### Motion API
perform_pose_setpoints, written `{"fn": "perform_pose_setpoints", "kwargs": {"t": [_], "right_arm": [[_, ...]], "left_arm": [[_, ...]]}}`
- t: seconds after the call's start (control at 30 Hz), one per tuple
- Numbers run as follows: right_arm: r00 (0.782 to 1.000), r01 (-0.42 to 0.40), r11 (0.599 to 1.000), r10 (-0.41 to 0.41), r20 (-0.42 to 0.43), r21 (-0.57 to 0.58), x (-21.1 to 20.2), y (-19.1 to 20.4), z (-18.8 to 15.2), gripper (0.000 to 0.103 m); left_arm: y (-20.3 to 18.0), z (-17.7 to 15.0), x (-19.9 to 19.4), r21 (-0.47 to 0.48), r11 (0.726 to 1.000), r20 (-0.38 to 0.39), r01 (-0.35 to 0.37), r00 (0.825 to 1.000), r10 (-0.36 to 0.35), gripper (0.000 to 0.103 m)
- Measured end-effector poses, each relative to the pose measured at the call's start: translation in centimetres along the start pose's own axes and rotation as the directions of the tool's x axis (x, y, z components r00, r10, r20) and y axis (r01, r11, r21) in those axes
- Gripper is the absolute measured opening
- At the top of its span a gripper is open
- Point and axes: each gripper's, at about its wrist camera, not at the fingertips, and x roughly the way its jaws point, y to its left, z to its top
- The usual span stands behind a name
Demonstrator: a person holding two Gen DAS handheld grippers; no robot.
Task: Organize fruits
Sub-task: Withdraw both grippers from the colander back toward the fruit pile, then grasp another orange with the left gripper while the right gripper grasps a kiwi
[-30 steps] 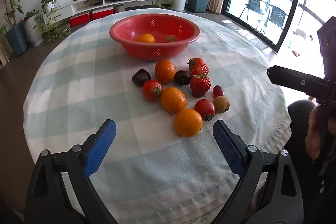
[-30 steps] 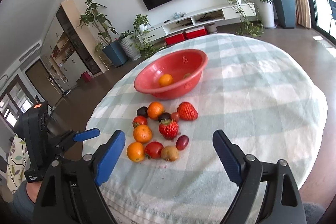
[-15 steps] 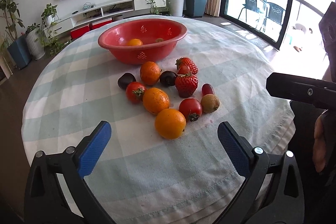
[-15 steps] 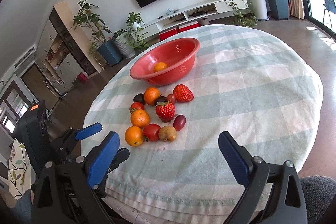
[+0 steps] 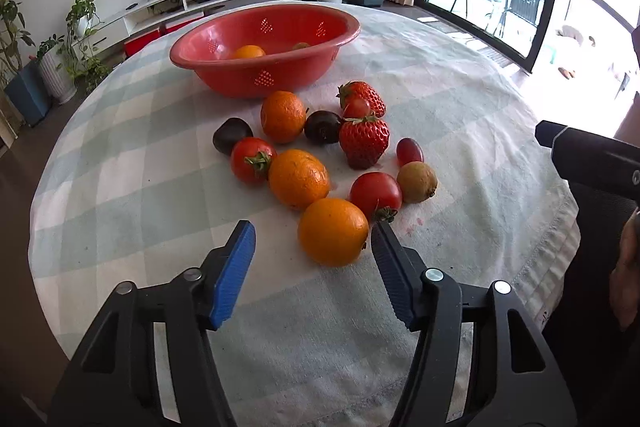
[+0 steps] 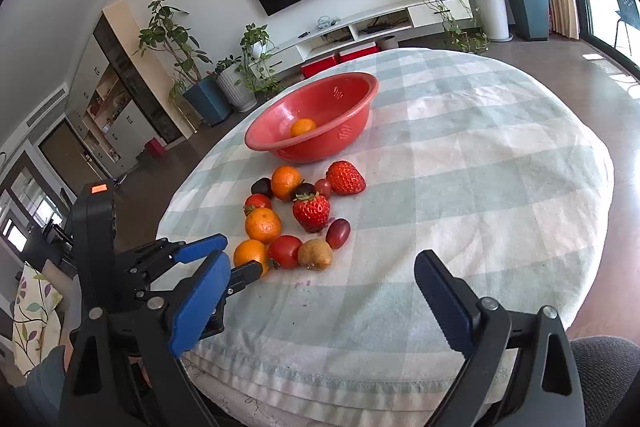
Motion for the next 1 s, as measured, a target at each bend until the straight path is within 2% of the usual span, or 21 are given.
{"fn": "perform_pose_setpoints", "kwargs": {"t": [0.4,0.43,0.5,0.63,1.0], "right_arm": [[1.000,-0.001,1.000,0.000,-0.010,-0.010,0.3,0.3,-0.1,0.094],[1.000,0.000,1.000,0.000,-0.010,-0.011,0.3,0.3,-0.1,0.093],[1.000,0.000,1.000,0.000,-0.012,-0.011,0.3,0.3,-0.1,0.093],[1.000,0.001,1.000,-0.002,-0.019,-0.019,0.4,0.3,-0.3,0.091],[0.999,0.021,0.999,-0.023,-0.045,-0.044,0.9,0.7,-0.4,0.086]], "left_arm": [[-0.4,0.3,1.1,0.016,0.998,-0.016,0.067,0.998,-0.066,0.058],[-0.4,0.3,1.2,0.012,0.997,-0.011,0.074,0.997,-0.074,0.056],[-0.2,0.4,1.2,0.008,0.996,-0.009,0.091,0.996,-0.091,0.044],[0.1,0.4,1.3,0.007,0.995,-0.003,0.102,0.995,-0.102,0.037],[0.5,-0.1,1.0,0.001,0.994,0.007,0.110,0.994,-0.110,0.036]]}}
